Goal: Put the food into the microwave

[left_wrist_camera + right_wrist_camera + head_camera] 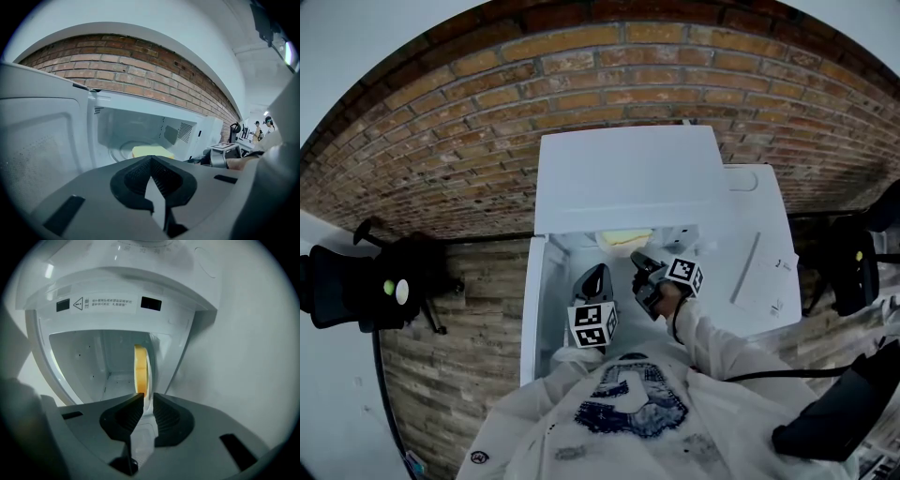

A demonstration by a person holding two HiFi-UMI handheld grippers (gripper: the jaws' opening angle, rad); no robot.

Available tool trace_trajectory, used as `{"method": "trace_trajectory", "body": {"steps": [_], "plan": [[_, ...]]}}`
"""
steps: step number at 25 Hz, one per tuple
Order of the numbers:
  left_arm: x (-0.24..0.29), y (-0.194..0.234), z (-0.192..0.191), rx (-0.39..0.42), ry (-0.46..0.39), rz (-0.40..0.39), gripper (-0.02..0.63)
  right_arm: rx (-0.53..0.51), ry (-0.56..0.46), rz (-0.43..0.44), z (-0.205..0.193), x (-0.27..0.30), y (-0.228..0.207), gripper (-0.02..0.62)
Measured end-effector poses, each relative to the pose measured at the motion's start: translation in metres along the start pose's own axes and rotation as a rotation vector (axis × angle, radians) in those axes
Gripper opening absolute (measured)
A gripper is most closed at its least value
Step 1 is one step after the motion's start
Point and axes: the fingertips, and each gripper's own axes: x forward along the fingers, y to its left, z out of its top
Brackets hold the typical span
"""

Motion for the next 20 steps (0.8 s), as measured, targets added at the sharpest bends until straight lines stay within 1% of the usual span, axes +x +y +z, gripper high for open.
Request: {"method": "trace_trajectory", "body": {"steps": [4,6,9,20], "plan": [[-0.001,-0.001,-0.001,0.013,0.0,0.001,0.008,-0.011,0.025,0.002,-0.008,0.0,-0.003,0.063],[-0.002,0.0,-0.002,0.013,0.005,0.001,0.008,-0.029,0.031,0.005,-0.009,0.002,-0.002,0.032],[-0.002,0.002,-0.003,0.01,0.009,0.002,0.008,-0.052,0.038,0.004,-0.01,0.004,0.001,0.021],[-0.001,0.007,-0.008,0.008,0.022,0.003,0.008,-0.04,0.025,0.02,-0.004,0.014,0.005,0.015]]}}
